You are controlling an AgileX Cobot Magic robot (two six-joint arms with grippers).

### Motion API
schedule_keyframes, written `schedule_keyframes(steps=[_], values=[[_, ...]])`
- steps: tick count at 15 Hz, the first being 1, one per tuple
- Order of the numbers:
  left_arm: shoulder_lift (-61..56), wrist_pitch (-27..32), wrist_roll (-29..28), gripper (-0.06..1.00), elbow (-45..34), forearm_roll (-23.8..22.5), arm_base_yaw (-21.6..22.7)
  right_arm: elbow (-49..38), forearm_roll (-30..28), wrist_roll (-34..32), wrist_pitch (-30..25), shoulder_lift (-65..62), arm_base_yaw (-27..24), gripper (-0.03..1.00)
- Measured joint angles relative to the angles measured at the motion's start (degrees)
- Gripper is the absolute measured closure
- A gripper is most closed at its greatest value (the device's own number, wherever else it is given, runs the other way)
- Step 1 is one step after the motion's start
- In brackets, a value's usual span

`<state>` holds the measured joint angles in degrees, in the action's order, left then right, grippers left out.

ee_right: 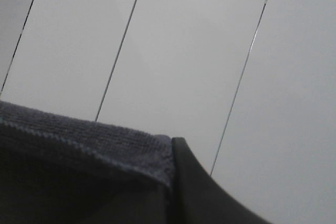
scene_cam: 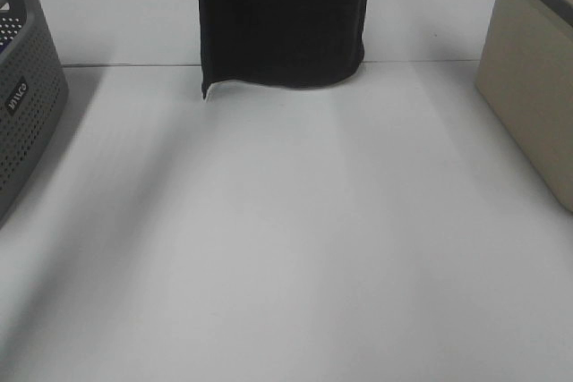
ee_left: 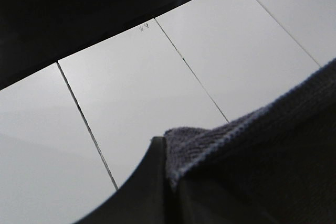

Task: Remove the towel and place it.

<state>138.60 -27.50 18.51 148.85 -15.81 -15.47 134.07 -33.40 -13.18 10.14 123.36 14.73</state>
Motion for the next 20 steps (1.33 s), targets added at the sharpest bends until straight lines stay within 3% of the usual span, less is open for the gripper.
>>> schedule_keyframes(steps=[5,9,17,19,20], values=[[0.69,0.69,-6.76,0.94,0.11,-0.06,0.11,1.72,0.40,0.06,0.11,1.72,-0.17,0.95],[0.74,0.80,-8.42,0.94,0.11,-0.63,1.43,1.72,0.34,0.06,-1.26,1.72,-0.40,0.95],[0.80,1.78,-9.85,0.94,0.11,-9.45,2.18,1.72,0.34,0.06,-2.41,1.72,-0.80,0.95],[0.80,1.89,-9.85,0.94,0.11,-13.58,2.35,1.72,0.34,0.06,-3.44,1.72,-0.80,0.95],[0.80,2.81,-9.85,0.94,0.11,-17.99,2.69,1.72,0.46,0.00,-5.04,1.72,-0.80,0.95]])
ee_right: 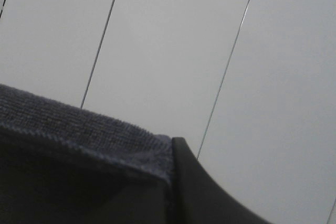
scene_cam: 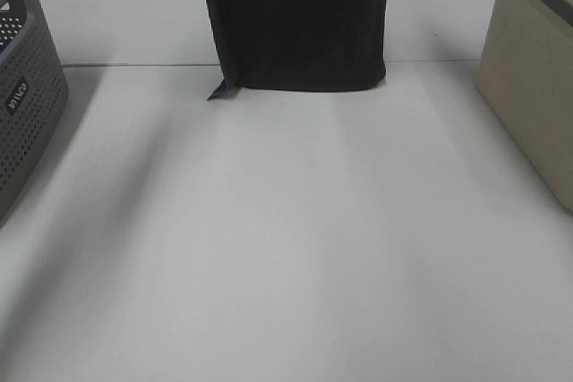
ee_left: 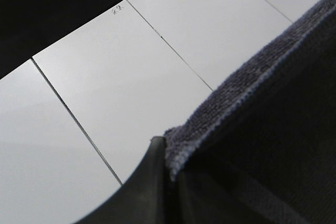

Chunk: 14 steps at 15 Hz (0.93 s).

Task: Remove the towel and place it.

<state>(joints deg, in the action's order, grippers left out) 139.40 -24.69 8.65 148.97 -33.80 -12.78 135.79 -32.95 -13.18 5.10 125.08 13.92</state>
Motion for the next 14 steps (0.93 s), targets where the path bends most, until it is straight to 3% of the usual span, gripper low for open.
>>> schedule_keyframes(steps=[4,9,10,11,14], values=[[0.00,3.55,-6.07,0.94,0.00,-3.50,-0.06,0.00,0.00,-2.23,-3.38,0.00,0.00,0.95],[0.00,12.26,-23.89,0.94,0.00,-11.29,-2.41,0.00,2.64,-4.47,-12.03,0.00,0.06,0.95],[0.00,18.85,-31.11,0.94,0.00,-14.84,-4.13,0.00,6.47,-4.47,-17.70,0.00,0.06,0.95],[0.06,22.12,-33.92,0.94,0.00,-15.01,-5.10,0.00,9.05,-4.13,-21.54,0.00,0.06,0.95],[0.06,33.63,-35.29,0.94,0.00,-11.06,-8.08,0.00,15.99,0.00,-31.23,-0.80,0.00,0.95]])
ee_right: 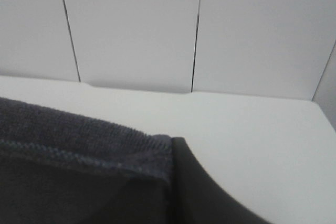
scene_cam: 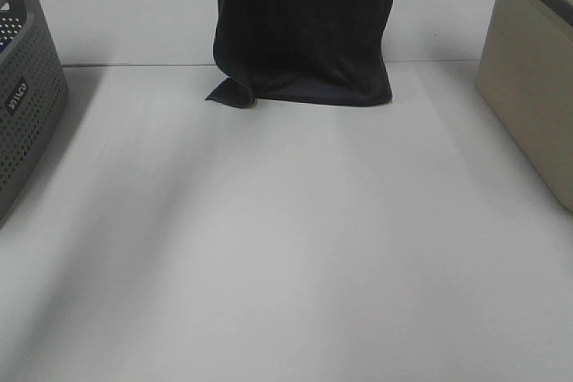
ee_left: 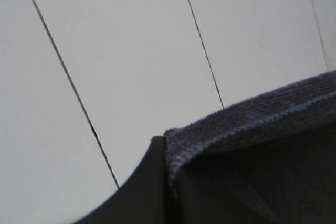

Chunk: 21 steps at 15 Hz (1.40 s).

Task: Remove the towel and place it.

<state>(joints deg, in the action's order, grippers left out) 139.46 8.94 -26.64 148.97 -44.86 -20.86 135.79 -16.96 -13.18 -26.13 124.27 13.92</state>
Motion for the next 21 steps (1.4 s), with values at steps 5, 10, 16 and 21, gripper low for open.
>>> schedule_keyframes(steps=[5,10,16,21], values=[[-2.64,34.84,23.89,0.94,0.00,32.66,-3.09,0.63,11.63,9.45,-18.85,-2.86,-0.06,0.95],[-9.91,54.55,26.93,0.94,0.06,37.18,-3.09,0.63,17.65,12.61,-33.17,-6.93,-0.11,0.95],[-20.80,60.10,29.28,0.94,-1.20,43.32,-3.27,0.74,21.03,14.44,-43.72,-14.44,-0.06,0.95],[-34.09,59.99,29.97,0.94,-19.37,46.52,-3.32,-5.44,25.90,15.07,-43.83,-22.63,0.17,0.95]])
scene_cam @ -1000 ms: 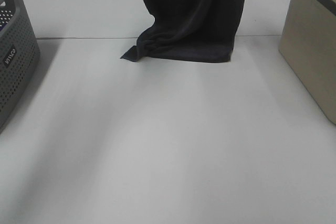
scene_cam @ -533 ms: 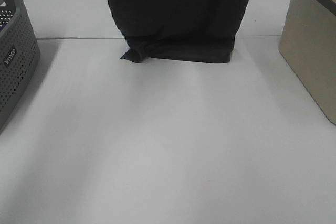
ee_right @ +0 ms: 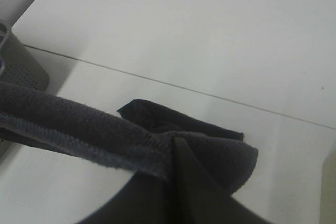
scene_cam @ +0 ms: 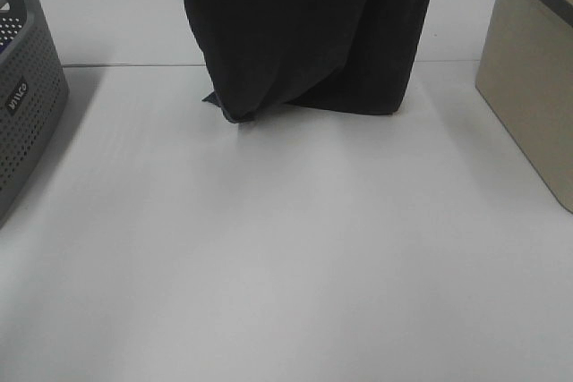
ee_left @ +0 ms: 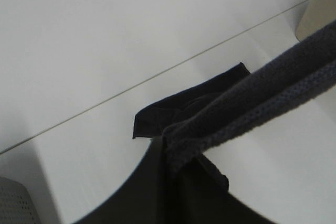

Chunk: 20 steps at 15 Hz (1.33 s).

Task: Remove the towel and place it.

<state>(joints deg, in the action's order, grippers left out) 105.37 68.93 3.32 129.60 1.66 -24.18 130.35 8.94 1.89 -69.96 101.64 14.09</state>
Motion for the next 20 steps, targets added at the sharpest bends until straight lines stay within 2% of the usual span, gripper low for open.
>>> schedule_keyframes(steps=[4,5,6,10,13,14,17,20], values=[[-11.29,-0.11,4.01,0.94,-11.06,4.30,-0.23,-13.87,0.92,0.74,0.00,-9.34,0.40,0.95],[-15.53,-0.29,6.02,0.94,-17.70,7.05,-0.63,-19.48,0.11,1.38,0.00,-13.64,0.40,0.95],[-16.50,-0.46,6.13,0.94,-19.31,7.51,-0.74,-20.68,0.11,1.43,0.00,-14.38,0.40,0.95],[-24.69,-1.95,6.42,0.94,-35.52,9.40,-1.09,-32.89,2.12,1.49,0.06,-21.20,0.57,0.95],[-29.79,-2.86,7.28,0.94,-42.91,11.00,-1.20,-41.37,3.32,1.49,0.11,-25.44,0.92,0.95],[-33.00,-3.15,8.71,0.94,-48.99,13.87,-1.20,-47.84,3.55,1.49,0.23,-29.28,1.03,0.95],[-35.07,-3.32,12.61,0.94,-57.70,22.52,-1.20,-56.04,1.03,1.49,0.29,-35.35,1.03,0.95],[-35.12,-3.72,13.69,0.94,-65.15,26.41,-1.20,-64.17,0.97,1.49,0.46,-40.74,1.03,0.95]])
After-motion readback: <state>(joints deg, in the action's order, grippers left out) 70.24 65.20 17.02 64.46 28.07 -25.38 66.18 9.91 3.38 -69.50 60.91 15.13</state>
